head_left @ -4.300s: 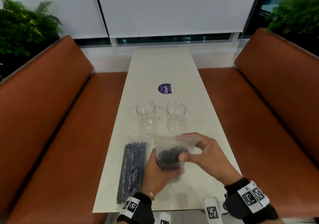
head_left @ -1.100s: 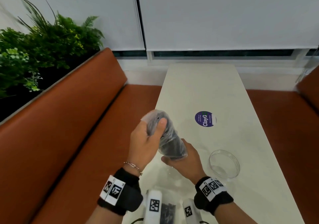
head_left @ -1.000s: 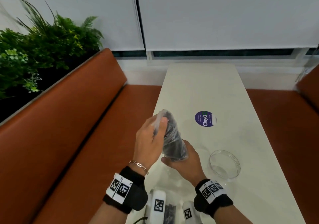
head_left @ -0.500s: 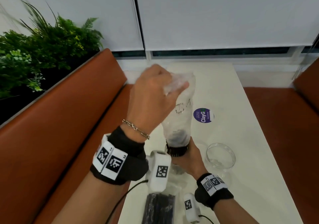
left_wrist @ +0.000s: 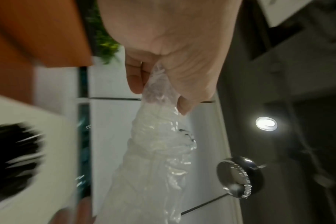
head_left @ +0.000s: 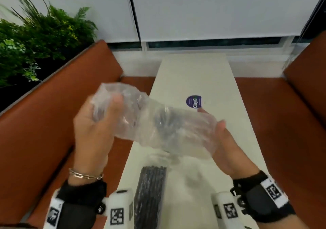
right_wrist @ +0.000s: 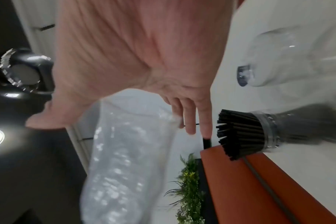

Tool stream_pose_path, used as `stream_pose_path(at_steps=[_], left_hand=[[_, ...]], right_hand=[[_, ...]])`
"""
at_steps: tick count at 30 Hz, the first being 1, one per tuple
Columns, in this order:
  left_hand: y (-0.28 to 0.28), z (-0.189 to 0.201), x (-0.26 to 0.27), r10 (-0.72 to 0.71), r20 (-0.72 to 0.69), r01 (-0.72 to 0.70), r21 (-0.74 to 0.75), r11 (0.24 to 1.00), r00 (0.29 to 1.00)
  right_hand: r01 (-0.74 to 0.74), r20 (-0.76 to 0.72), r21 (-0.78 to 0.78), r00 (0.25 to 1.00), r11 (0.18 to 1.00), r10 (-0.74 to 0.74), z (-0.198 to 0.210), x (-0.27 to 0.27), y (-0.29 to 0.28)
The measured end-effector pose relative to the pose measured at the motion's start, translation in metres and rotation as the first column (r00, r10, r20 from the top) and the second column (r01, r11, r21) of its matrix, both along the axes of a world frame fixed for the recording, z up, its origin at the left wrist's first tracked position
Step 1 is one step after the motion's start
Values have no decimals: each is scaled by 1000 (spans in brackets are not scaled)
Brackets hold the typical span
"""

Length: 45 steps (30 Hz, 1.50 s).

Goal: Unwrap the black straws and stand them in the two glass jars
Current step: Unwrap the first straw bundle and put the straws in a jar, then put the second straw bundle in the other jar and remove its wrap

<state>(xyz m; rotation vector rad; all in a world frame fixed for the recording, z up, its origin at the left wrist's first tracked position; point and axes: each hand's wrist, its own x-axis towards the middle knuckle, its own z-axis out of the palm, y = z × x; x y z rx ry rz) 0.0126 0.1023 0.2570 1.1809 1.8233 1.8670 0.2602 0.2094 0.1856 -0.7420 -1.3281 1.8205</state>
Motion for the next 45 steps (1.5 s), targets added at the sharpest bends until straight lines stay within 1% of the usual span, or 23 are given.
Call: stream_pose_path(at_steps=[2, 4, 6, 8, 9, 11, 14, 15, 17, 19, 24, 28, 30, 31, 32, 33, 34, 37, 39, 41, 43, 44, 45], left_hand=[[-17, -41, 19, -95, 123, 114, -155, 981, 988], [-32, -75, 40, -125, 243, 196, -297, 935, 962], [-46, -109, 57, -151, 469, 333, -334, 882, 870], [-58, -146, 69, -64, 625, 384, -392, 836, 778], [-62, -163, 73, -14, 639, 379, -438, 815, 769], [-69, -196, 84, 87, 585, 307, -540, 784, 806], [-73, -208, 111, 77, 438, 229, -603, 764, 896], [-74, -206, 121, 49, 427, 248, -611, 751, 903], [-75, -200, 142, 27, 512, 332, -596, 731, 858], [-74, -201, 159, 46, 567, 339, -553, 761, 823], [-72, -212, 154, 135, 468, 126, -485, 866, 873], [-66, -209, 138, 202, 366, 5, -494, 869, 908], [-62, -207, 136, 187, 524, 181, -572, 800, 831], [-62, -208, 134, 153, 594, 316, -607, 729, 790], [-64, -208, 133, 104, 613, 413, -638, 650, 783], [-67, -209, 133, 62, 595, 442, -659, 609, 802], [-68, -210, 133, 47, 554, 412, -670, 617, 831], [-59, -209, 130, 116, 464, 204, -584, 785, 878], [-50, -208, 118, 212, 339, 6, -542, 840, 916], [-46, -213, 98, 273, 72, -174, -610, 773, 959], [-53, -226, 78, 193, -229, -299, -745, 597, 954], [-58, -236, 70, 116, -310, -325, -801, 503, 943], [-64, -246, 62, 59, -324, -318, -849, 421, 944]], right_hand=[[56, 106, -78, 993, 995, -48, -7, 20, -13], [111, 255, -14, 961, 994, -104, -23, 42, -26], [152, 361, 76, 917, 985, -170, -45, 67, -41], [168, 444, 149, 869, 975, -218, -71, 92, -57], [179, 488, 175, 838, 968, -243, -83, 103, -65], [244, 573, 234, 747, 941, -336, -103, 121, -77], [295, 630, 358, 624, 886, -463, -119, 139, -92], [291, 630, 399, 602, 869, -491, -123, 143, -97], [291, 623, 463, 565, 837, -541, -127, 149, -105], [296, 617, 495, 542, 817, -571, -128, 152, -110], [357, 632, 458, 513, 814, -581, -124, 173, -107], [413, 633, 383, 534, 826, -560, -123, 179, -99], [459, 609, 348, 552, 817, -570, -125, 177, -96], [473, 598, 332, 564, 816, -570, -126, 177, -95], [471, 591, 322, 578, 821, -563, -129, 178, -92], [462, 588, 316, 590, 829, -553, -132, 179, -89], [452, 590, 311, 598, 836, -543, -135, 180, -86], [428, 625, 317, 577, 847, -525, -141, 179, -73], [416, 650, 344, 541, 842, -534, -148, 176, -62], [378, 696, 354, 505, 856, -511, -160, 173, -46], [314, 769, 337, 452, 887, -452, -177, 170, -33], [295, 806, 320, 414, 900, -423, -184, 168, -30], [282, 837, 309, 372, 908, -401, -190, 166, -29]])
